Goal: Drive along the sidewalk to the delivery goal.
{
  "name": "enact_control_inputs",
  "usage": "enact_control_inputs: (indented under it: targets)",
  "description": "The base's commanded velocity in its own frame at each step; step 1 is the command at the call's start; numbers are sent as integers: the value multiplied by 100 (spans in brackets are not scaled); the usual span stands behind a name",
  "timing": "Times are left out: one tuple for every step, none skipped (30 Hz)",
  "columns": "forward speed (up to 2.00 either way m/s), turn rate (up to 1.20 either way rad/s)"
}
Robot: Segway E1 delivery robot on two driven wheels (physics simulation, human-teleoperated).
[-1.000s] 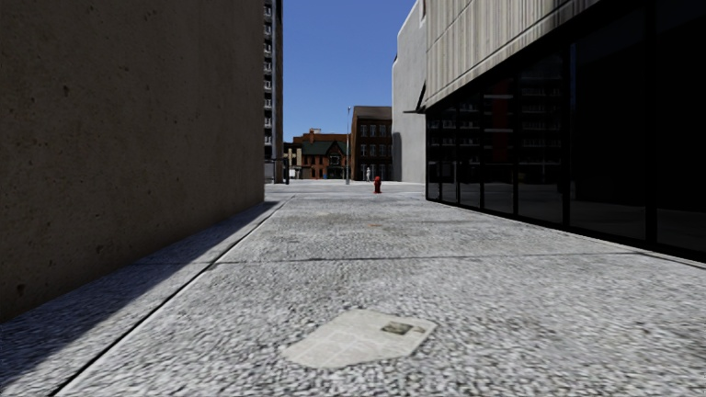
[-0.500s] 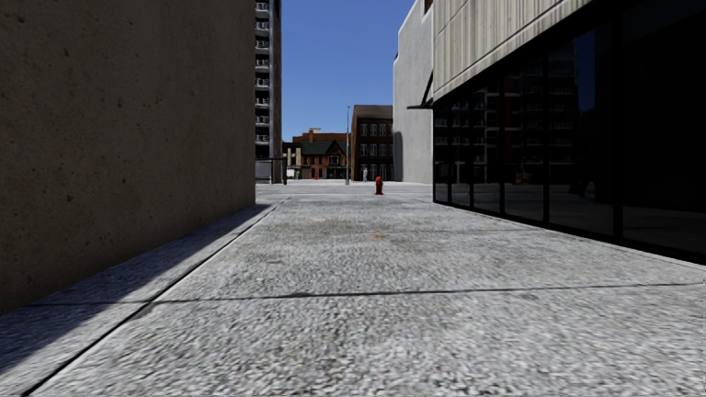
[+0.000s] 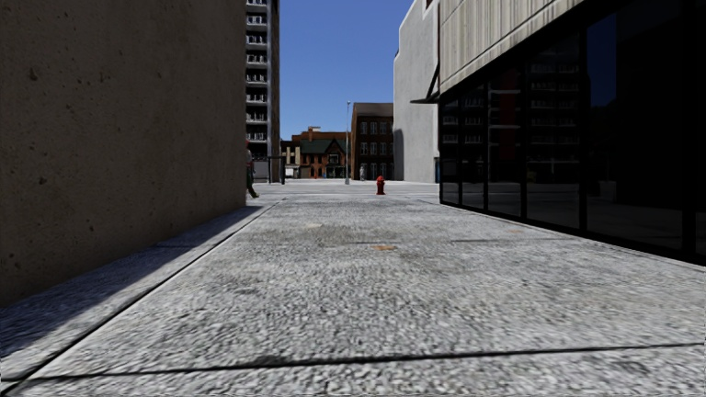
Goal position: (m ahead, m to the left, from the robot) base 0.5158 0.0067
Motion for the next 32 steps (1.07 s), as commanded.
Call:
enact_control_inputs:
  targets:
    - [29, 0]
    - [18, 0]
    - [0, 0]
    - [0, 0]
    - [0, 0]
    - [0, 0]
    - [0, 0]
    - [0, 0]
    - [0, 0]
    - [0, 0]
    - [0, 0]
    - [0, 0]
    - [0, 0]
    - [0, 0]
    - [0, 0]
    - [0, 0]
    - [0, 0]
    - [0, 0]
    - [0, 0]
    - [0, 0]
    - [0, 0]
    - [0, 0]
    - [0, 0]
    - [0, 0]
    - [0, 0]
    - [0, 0]
    - [0, 0]
    - [0, 0]
    - [0, 0]
    - [0, 0]
    - [0, 0]
    - [0, 0]
